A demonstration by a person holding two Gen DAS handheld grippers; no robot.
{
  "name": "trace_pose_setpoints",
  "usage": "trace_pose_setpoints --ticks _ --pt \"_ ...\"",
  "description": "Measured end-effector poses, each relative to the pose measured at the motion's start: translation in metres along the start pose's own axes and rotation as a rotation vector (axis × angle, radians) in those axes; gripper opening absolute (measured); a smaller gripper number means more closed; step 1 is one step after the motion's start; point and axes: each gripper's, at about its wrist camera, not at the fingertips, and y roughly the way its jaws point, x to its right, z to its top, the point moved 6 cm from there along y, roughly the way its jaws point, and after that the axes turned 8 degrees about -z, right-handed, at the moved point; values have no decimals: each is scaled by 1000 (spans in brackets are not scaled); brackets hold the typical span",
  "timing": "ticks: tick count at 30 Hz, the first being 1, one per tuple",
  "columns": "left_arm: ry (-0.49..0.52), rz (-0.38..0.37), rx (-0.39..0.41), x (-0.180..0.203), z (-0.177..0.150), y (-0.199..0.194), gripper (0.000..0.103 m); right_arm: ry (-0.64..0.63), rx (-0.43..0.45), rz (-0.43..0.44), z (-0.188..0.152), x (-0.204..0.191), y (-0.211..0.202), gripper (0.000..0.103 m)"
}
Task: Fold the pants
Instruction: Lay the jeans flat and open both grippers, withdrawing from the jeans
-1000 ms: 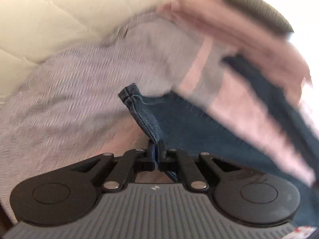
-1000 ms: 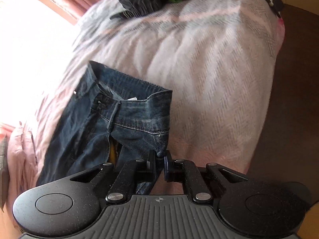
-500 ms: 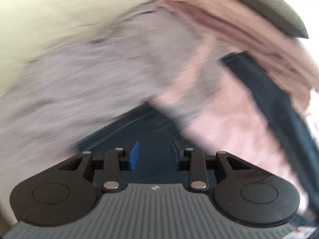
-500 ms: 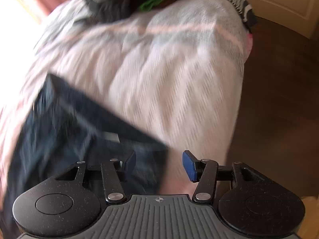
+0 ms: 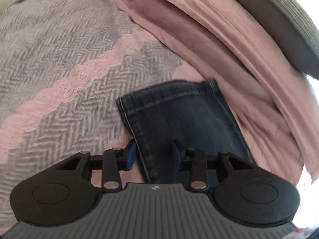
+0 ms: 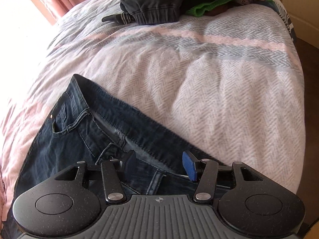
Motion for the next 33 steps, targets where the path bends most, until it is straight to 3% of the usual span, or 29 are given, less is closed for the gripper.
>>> trace_pose_setpoints --ticks 1,7,8,10,12,14,16,18,20,22,24,29,31,33 --pt "29 -3 11 2 1 -1 5 0 4 -5 -2 -2 1 49" --pt "290 -28 166 17 6 -62 6 8 36 -15 3 -17 4 49" --pt "327 -19 161 11 1 -61 6 5 37 -10 3 -20 4 49" --pt "378 64 38 -7 -17 -37 11 -9 24 6 1 -28 8 49" --pt "475 90 31 -12 -29 -31 12 -30 17 -4 -4 -36 11 49" --pt "465 111 41 -13 -30 -42 13 -51 21 -10 -7 -41 8 49" --pt "410 122 58 -24 -25 -60 22 -81 54 6 -8 -43 -1 49" --pt "396 283 72 -40 -17 -75 19 -143 95 -18 -11 -45 -13 49" --pt "326 341 88 -58 -8 -95 17 -216 133 -13 -16 -48 -25 49" --pt "319 298 67 -55 -10 -112 17 -289 157 14 -27 -55 -36 49" --pt "433 219 28 -31 -33 -129 17 -380 169 65 -46 -66 -46 49" --pt "714 -34 -171 16 -149 -201 22 -605 147 119 -120 -83 -51 49" --pt "750 -79 -219 6 -187 -236 21 -673 130 108 -151 -79 -51 49" --pt "781 -52 -258 -19 -215 -262 21 -743 78 71 -180 -65 -46 49"
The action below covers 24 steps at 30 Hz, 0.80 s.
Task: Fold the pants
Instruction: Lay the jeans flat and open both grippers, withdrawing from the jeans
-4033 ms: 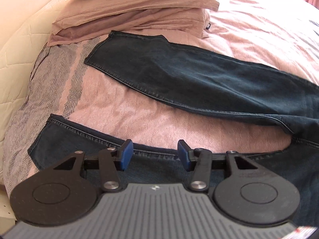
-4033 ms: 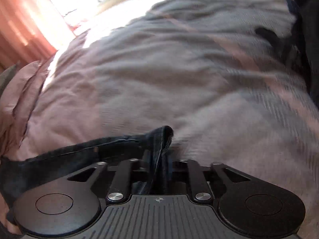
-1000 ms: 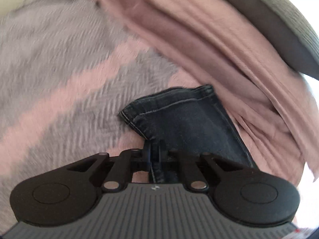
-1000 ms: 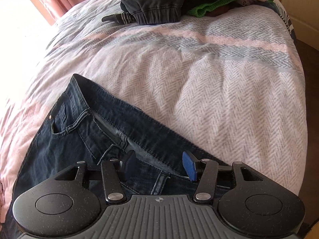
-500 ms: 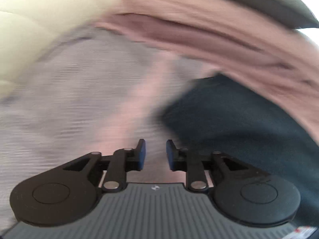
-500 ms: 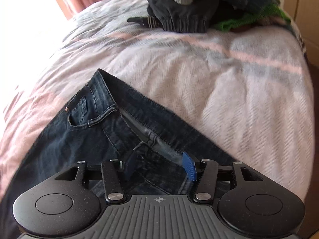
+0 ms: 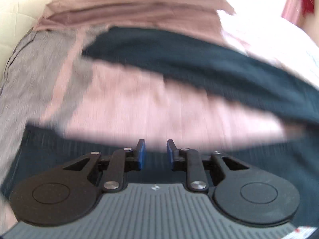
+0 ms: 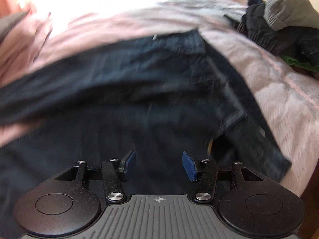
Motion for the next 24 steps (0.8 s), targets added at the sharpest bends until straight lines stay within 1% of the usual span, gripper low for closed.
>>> trace_pose_setpoints --ticks 1,2,3,4,5,6,7,8,9,10,11,14,16,18,21,24 --pt "5 27 -50 -2 -24 -2 21 -29 -50 -11 -15 -2 3 49" --pt "19 56 -123 -4 -50 -4 22 -61 -104 -18 -34 -4 6 49" --pt "22 89 -186 -9 -74 -6 22 -91 -120 -21 -52 -3 5 50" --pt "21 116 -207 -12 -93 -12 22 -102 -102 -25 -62 -1 0 50" --pt "22 131 -199 -12 -103 -22 22 -105 -89 -29 -72 0 -6 50" --pt "15 139 -203 -15 -107 -31 23 -106 -117 -30 -79 2 -10 50" --pt "-5 148 -235 -14 -110 -36 25 -103 -158 -23 -82 4 -12 50" --pt "-33 152 -272 -15 -112 -41 25 -101 -195 -15 -84 6 -14 50" --pt "-59 154 -290 -13 -112 -47 25 -104 -220 -5 -84 7 -18 50" --pt "-74 156 -290 -10 -112 -58 25 -110 -230 2 -83 8 -23 50" --pt "-80 146 -272 -2 -110 -72 25 -114 -230 16 -80 7 -31 50" --pt "-76 100 -214 28 -102 -114 29 -110 -176 97 -70 4 -67 51" --pt "-57 57 -175 50 -92 -139 35 -111 -140 158 -65 1 -97 55" --pt "-28 32 -151 72 -88 -164 39 -117 -110 209 -57 -1 -125 60" --pt "29 9 -128 100 -87 -197 47 -140 -71 248 -58 0 -163 62" --pt "67 -1 -94 118 -94 -233 54 -163 -46 257 -68 2 -202 62"
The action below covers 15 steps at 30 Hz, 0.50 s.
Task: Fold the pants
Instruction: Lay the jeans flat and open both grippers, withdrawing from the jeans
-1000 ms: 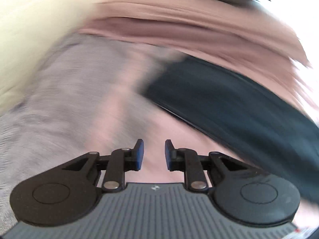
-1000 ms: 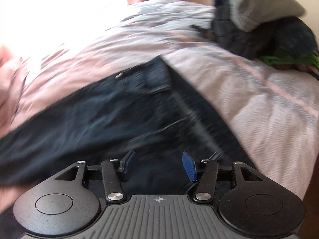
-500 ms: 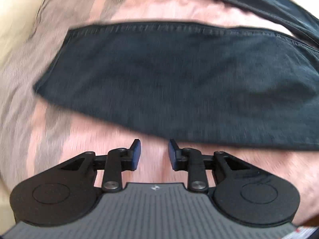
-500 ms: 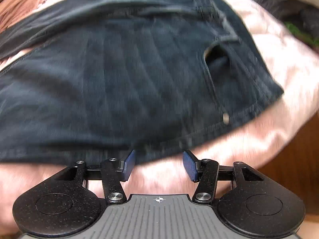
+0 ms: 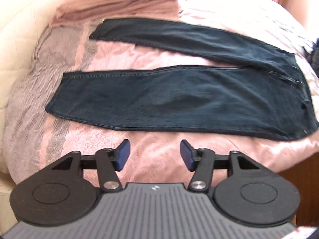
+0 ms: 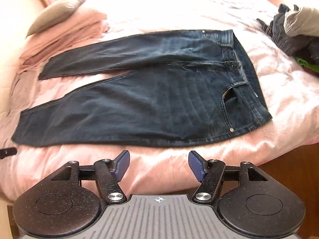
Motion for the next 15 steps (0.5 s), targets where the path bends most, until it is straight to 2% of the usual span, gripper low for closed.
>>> trace_pose_setpoints --ticks 3,7,15 --pt "30 -7 20 16 -9 -32 56 -15 -1 -4 -15 -1 -23 62" --pt "83 4 50 30 -21 -62 69 -13 -11 -11 -34 0 -44 62" --pt "100 4 29 39 -41 -83 69 5 9 22 -55 2 -71 62"
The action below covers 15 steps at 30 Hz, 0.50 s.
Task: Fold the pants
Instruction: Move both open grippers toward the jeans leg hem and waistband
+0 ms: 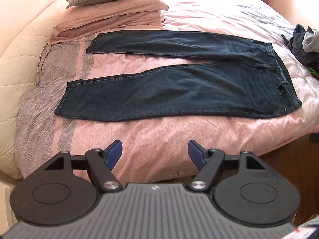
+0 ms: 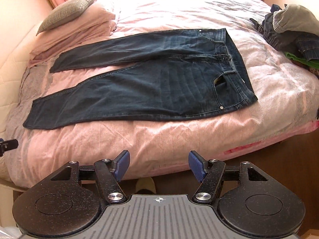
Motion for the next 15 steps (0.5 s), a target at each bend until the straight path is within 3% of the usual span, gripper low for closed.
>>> trace_pose_setpoints --ticks 15 --pt "-6 12 -12 10 -8 -11 69 -35 -1 14 -4 -3 -7 62"
